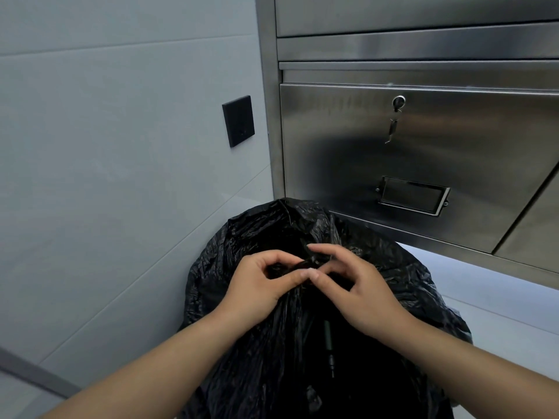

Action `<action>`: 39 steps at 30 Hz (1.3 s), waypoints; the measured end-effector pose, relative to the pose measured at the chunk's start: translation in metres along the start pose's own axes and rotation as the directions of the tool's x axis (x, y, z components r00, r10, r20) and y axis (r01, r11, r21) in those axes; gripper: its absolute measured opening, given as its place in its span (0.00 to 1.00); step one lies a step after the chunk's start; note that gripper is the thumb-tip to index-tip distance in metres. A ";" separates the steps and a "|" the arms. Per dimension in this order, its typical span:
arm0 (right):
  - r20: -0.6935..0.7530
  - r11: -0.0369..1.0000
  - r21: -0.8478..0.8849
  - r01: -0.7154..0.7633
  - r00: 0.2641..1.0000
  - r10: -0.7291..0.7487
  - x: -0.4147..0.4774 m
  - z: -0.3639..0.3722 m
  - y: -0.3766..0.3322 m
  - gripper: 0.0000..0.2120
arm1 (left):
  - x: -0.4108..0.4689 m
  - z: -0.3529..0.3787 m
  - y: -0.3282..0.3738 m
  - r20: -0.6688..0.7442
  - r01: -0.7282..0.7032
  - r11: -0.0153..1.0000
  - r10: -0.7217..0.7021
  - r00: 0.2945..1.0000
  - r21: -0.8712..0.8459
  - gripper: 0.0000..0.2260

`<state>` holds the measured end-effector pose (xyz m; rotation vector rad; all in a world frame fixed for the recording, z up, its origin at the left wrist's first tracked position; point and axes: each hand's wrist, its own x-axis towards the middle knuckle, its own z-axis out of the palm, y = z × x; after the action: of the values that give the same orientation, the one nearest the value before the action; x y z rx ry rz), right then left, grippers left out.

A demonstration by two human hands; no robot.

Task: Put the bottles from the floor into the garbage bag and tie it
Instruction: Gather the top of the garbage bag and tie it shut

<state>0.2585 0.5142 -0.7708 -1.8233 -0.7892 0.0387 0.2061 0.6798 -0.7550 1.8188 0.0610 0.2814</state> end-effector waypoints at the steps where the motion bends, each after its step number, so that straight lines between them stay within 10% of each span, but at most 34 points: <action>1: -0.005 1.000 0.008 -0.003 1.000 0.003 0.001 0.000 0.000 0.14 | -0.001 -0.001 -0.002 0.022 -0.012 0.999 0.012 1.000 0.036 0.04; 15: -0.090 0.988 -0.022 -0.155 0.984 0.153 0.004 -0.002 0.013 0.05 | -0.007 -0.004 -0.018 0.214 -0.148 0.914 0.070 0.974 0.377 0.11; 35: -0.062 0.987 0.046 -0.154 0.986 0.157 0.013 -0.009 0.019 0.02 | -0.001 -0.006 -0.020 0.170 -0.284 0.870 0.233 0.957 0.403 0.16; 39: 0.087 0.991 -0.112 -0.066 0.993 0.076 0.008 -0.011 0.018 0.23 | 0.005 -0.012 -0.021 0.060 -0.195 0.921 0.186 0.981 0.336 0.12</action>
<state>0.2777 0.5057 -0.7791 -1.9645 -0.8033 0.1279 0.2100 0.6978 -0.7715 2.1786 -0.0932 0.4039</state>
